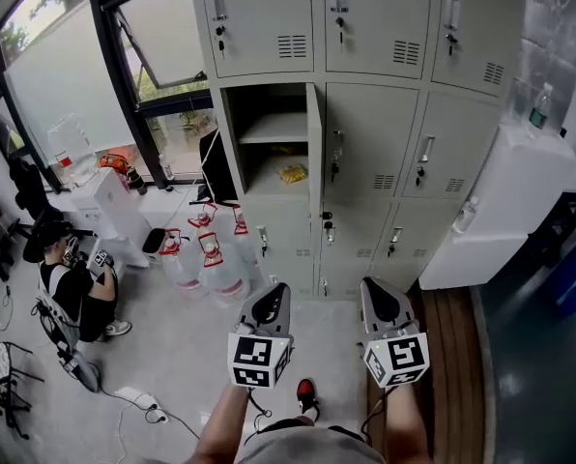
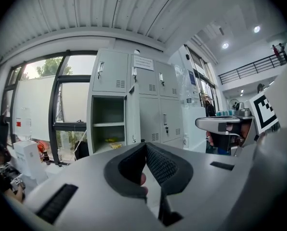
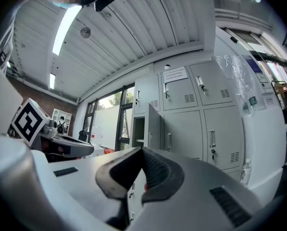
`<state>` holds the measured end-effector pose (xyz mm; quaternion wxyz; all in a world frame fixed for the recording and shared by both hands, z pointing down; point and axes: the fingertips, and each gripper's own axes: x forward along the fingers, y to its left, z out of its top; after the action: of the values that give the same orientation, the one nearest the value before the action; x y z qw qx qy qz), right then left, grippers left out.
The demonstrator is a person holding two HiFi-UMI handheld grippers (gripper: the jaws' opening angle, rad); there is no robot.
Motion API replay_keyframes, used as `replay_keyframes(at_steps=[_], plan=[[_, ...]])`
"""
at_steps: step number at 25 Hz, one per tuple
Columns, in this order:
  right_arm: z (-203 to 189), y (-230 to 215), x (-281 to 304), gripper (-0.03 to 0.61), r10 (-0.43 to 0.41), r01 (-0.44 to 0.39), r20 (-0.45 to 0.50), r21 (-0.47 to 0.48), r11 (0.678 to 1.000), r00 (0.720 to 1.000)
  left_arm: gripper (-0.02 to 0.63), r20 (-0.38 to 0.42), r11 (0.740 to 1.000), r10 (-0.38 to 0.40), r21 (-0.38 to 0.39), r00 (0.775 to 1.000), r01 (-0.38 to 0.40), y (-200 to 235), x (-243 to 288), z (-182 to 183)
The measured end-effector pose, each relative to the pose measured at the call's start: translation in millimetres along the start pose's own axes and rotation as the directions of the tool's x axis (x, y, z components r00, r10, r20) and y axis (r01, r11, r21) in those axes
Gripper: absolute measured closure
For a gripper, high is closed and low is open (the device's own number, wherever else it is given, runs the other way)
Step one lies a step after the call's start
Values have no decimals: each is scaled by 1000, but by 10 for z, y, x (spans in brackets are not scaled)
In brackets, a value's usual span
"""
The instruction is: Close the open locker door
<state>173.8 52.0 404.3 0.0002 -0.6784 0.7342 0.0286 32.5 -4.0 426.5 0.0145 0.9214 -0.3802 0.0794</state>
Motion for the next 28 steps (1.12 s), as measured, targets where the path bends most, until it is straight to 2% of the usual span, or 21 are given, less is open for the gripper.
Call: replay_keyframes(at_steps=[10, 19, 22, 28], plan=[[-34, -171, 1063, 569, 55, -55, 4, 3, 998, 998, 591, 2, 1000, 15, -8, 1000, -15, 595, 823, 93], [-39, -52, 1454, 565, 163, -163, 28, 20, 986, 986, 591, -10, 998, 50, -27, 999, -51, 891, 1033, 54], [-36, -23, 1530, 475, 205, -206, 25, 37, 978, 978, 591, -15, 998, 64, -26, 998, -65, 935, 1047, 47], [-57, -62, 1742, 427, 256, -257, 25, 33, 966, 966, 591, -17, 993, 114, -33, 993, -115, 1065, 1082, 42]])
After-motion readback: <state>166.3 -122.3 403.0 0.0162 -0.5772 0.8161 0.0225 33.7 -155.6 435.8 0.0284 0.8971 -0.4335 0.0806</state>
